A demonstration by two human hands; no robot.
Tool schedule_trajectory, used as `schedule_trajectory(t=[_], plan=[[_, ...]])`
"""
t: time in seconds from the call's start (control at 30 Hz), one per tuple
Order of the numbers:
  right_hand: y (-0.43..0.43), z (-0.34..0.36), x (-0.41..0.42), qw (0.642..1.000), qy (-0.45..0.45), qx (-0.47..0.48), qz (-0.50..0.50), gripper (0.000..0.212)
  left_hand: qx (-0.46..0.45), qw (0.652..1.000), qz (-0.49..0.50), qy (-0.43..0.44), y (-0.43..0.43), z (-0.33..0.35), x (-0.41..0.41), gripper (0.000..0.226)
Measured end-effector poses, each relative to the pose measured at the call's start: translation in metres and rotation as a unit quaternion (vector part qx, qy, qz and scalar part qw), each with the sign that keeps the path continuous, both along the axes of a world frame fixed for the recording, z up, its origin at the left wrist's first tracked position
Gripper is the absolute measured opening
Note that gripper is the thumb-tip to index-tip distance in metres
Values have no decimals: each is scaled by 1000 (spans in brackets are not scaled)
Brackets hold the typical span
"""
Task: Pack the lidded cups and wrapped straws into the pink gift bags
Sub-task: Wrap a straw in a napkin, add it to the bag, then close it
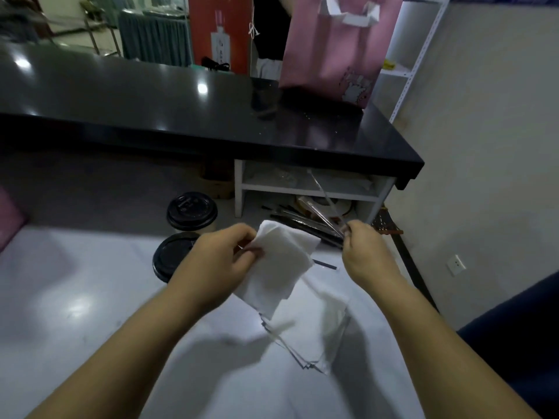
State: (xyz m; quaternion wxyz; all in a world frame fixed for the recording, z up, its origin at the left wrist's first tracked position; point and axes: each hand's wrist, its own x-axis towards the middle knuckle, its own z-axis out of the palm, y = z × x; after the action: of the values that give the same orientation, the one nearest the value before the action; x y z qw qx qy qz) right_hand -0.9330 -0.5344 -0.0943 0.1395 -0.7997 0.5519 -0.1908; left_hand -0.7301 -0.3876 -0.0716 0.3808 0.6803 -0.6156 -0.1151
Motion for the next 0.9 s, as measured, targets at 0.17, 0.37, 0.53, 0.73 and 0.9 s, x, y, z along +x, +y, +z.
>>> schedule_trajectory(t=[0.17, 0.37, 0.53, 0.73, 0.9], plan=[[18, 0, 22, 990, 121, 67, -42, 18, 10, 1000, -7, -22, 24, 5, 19, 11], [47, -2, 31, 995, 63, 54, -53, 22, 24, 1000, -12, -11, 45, 0, 34, 11], [86, 20, 47, 995, -100, 20, 10, 36, -12, 1000, -11, -6, 78, 13, 53, 5], [141, 52, 104, 982, -164, -29, 93, 19, -69, 997, 15, -35, 143, 41, 108, 12], [185, 67, 167, 967, -201, -39, 150, 27, -89, 993, 42, -67, 197, 55, 167, 5]])
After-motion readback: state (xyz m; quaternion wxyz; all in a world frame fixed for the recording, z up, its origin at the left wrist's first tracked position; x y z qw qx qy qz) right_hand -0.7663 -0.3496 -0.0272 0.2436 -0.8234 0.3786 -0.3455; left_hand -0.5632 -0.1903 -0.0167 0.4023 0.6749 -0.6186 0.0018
